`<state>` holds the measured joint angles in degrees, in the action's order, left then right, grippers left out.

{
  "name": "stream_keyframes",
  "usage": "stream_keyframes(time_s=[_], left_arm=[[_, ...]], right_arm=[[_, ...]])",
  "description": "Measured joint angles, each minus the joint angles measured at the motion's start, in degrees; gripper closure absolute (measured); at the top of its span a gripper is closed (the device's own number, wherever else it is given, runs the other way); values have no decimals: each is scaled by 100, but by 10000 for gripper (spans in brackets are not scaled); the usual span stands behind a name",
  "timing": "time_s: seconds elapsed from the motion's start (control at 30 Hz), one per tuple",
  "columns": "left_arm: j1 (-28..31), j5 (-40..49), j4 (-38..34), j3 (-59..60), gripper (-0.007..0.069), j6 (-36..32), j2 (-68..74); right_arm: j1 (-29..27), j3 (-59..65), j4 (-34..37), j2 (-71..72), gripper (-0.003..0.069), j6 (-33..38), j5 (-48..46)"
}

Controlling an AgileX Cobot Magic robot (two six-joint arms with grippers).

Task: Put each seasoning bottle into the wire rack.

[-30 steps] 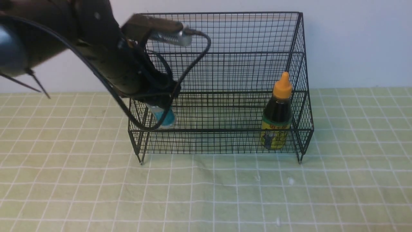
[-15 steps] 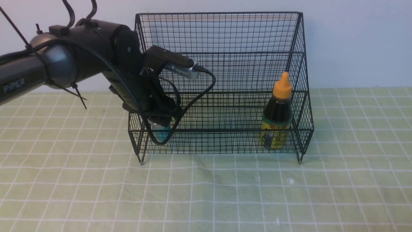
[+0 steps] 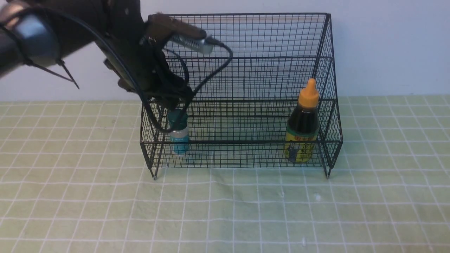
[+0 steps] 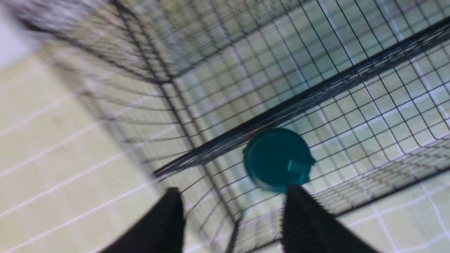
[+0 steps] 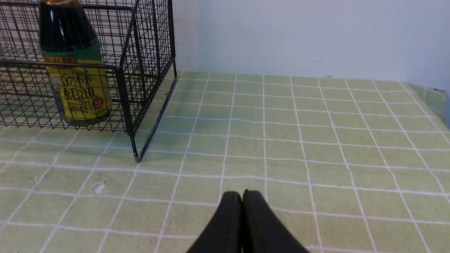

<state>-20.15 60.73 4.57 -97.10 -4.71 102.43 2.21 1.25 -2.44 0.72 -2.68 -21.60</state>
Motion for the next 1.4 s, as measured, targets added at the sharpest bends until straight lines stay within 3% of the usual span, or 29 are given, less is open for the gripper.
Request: stream_keyframes(time_s=[0.07,0.13,0.17,0.3,0.5,0.67,0.97,1.2,1.4], left_arm=[[0,286,181,-187,358,49,-174],[0,600,751,-379,519,348,-680],[0,639,865,-394,557,471,-853],[0,678,1227,-418,624,914,-1726],[0,692,943,-314,631,1091,-3234],[0,525,512,466,631,1091,-4436],[0,-241,292,2785,631,1091,-6674],[0,140,280,3833,631,1091,-7620],[0,353,263,4022,631,1046,-7849]], right_arm=[[0,0,0,0,673,0,0],[0,0,0,0,673,0,0],[0,0,0,0,673,0,0],[0,0,0,0,673,0,0],[0,0,0,0,673,0,0],[0,0,0,0,673,0,0],[0,0,0,0,673,0,0],[0,0,0,0,673,0,0],[0,0,0,0,673,0,0]])
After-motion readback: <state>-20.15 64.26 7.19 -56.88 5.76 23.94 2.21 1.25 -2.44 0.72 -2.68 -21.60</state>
